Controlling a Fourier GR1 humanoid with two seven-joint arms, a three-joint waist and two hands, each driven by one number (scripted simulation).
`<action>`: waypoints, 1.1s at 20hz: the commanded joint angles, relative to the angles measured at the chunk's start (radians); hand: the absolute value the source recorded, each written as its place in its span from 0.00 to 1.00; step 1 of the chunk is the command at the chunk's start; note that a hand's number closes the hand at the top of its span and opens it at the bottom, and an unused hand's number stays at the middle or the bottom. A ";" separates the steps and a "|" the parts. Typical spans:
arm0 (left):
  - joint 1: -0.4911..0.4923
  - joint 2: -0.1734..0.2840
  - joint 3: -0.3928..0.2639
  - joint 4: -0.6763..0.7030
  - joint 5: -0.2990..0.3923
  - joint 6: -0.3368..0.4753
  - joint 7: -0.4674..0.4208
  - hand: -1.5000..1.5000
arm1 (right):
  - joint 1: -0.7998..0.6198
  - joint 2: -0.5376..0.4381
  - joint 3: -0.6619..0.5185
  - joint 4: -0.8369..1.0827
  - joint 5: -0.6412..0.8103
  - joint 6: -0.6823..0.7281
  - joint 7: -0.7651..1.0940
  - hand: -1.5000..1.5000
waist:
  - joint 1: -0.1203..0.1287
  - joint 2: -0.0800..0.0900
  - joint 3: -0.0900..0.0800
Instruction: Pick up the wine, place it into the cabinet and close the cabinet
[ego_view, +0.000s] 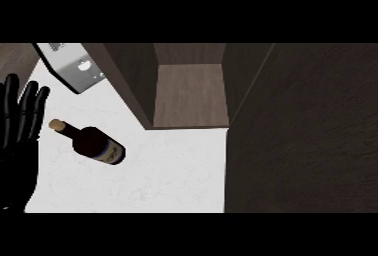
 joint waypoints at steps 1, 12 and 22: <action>-0.086 -0.007 -0.018 0.102 -0.002 -0.007 0.006 0.00 | -0.055 -0.002 0.002 0.035 0.021 -0.008 0.017 0.00 | 0.027 -0.025 0.017; -0.326 -0.087 -0.121 0.149 0.117 0.057 0.455 0.00 | 0.262 -0.014 0.311 -0.263 -0.066 0.182 0.114 0.00 | 0.012 -0.034 0.018; -0.453 -0.099 -0.322 -0.026 -0.023 0.317 0.761 0.00 | 0.230 -0.010 0.379 -0.498 -0.019 0.093 0.366 0.00 | 0.030 -0.030 0.017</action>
